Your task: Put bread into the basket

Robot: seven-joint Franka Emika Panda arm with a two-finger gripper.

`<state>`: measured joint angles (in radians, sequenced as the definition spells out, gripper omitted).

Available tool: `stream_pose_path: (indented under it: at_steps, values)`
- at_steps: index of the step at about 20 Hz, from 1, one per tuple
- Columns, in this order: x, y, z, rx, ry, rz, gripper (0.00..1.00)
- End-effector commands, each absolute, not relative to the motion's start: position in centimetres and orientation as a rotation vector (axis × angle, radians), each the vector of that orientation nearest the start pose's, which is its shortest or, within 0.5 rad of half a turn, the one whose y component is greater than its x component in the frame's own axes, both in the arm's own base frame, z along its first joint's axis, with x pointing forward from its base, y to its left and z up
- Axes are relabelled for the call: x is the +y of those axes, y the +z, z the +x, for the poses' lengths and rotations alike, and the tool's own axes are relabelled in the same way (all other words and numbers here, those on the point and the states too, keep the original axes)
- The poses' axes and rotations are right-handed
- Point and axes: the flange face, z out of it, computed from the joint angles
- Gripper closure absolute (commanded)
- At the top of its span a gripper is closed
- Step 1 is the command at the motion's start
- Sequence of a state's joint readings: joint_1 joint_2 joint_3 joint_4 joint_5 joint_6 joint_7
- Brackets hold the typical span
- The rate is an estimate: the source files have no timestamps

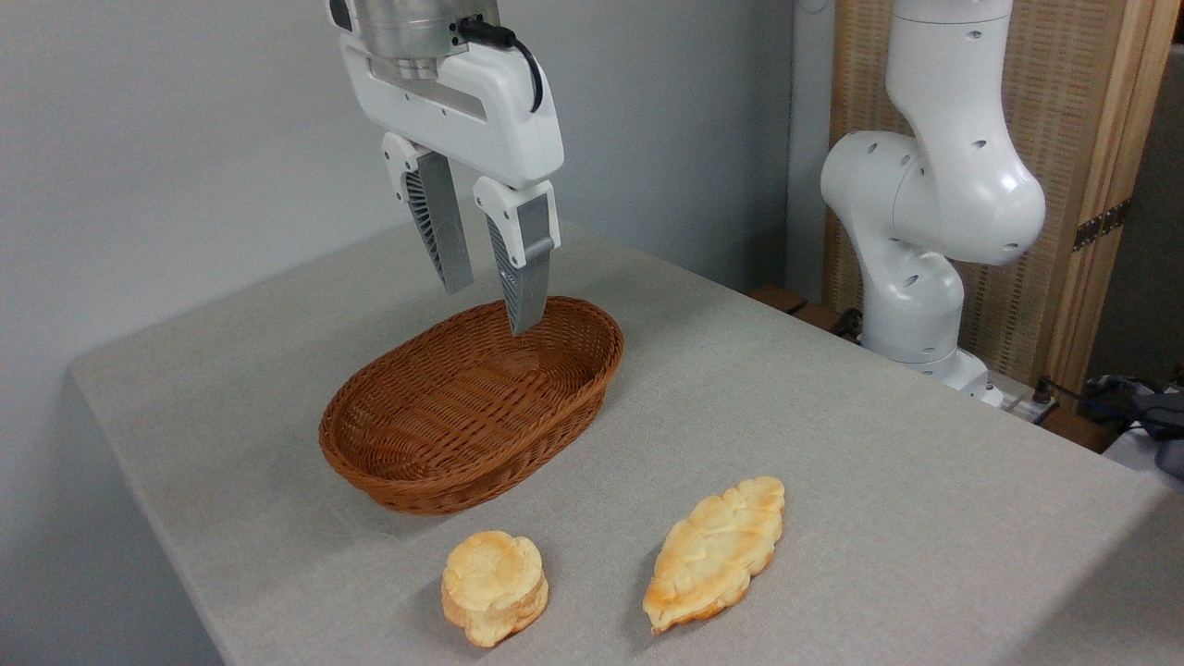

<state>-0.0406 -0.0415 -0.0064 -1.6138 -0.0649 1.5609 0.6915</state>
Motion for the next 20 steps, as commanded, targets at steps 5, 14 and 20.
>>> stream_pose_path:
  at_steps: [5,14,20]
  values:
    - [-3.1,62.9,53.7,1.181,-0.029,-3.002,0.00]
    - [-1.5,61.9,53.2,1.134,-0.104,-3.003,0.00]
    - [-0.4,60.9,52.9,1.108,-0.116,-3.008,0.00]
